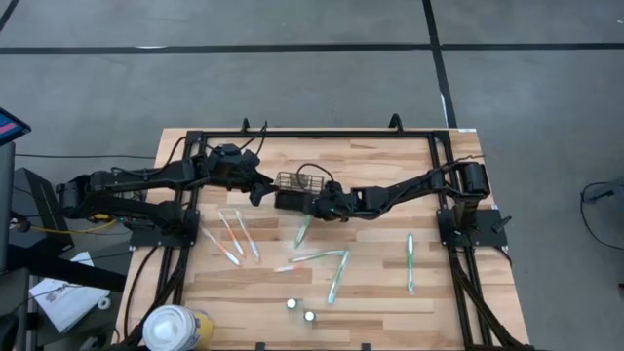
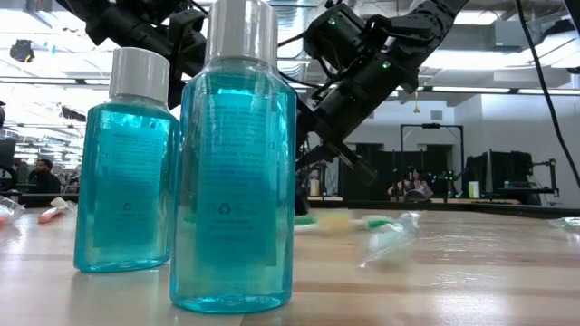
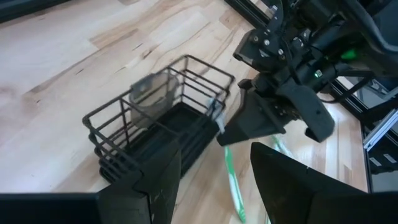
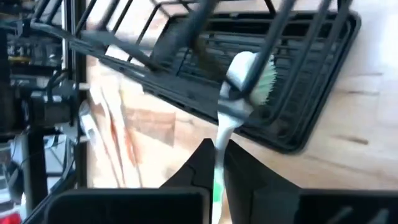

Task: Pick & Place toothbrushing station
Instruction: Remove the green toothbrush from the wire organizer

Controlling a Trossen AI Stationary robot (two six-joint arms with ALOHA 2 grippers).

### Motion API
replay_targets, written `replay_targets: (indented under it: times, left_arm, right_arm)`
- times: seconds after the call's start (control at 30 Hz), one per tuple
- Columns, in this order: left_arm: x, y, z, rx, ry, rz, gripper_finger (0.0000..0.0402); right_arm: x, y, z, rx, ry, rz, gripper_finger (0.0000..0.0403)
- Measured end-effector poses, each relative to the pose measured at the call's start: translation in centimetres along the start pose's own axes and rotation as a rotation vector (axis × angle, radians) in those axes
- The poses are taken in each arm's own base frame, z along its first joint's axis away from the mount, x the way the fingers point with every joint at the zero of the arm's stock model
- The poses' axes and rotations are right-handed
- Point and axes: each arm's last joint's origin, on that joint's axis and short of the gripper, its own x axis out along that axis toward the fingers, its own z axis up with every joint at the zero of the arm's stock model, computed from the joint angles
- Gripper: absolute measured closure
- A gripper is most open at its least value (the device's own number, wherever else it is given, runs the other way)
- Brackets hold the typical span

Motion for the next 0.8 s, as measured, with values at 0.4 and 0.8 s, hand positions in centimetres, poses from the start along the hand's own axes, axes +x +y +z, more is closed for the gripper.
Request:
replay_targets:
  times: [0.4, 0.8]
  left_arm:
    - [0.0, 0.0, 0.0, -0.019, -0.003, 0.002, 0.0211]
    - [2.1, 0.3, 0.0, -0.026, 0.014, 0.010, 0.0211]
  right_arm:
    - [-0.7, 2.6, -2.1, -0.031, 0.209, 0.284, 0.0398]
    - [-1.4, 2.2, -5.3, -0.092, 0.404, 0.265, 0.0399]
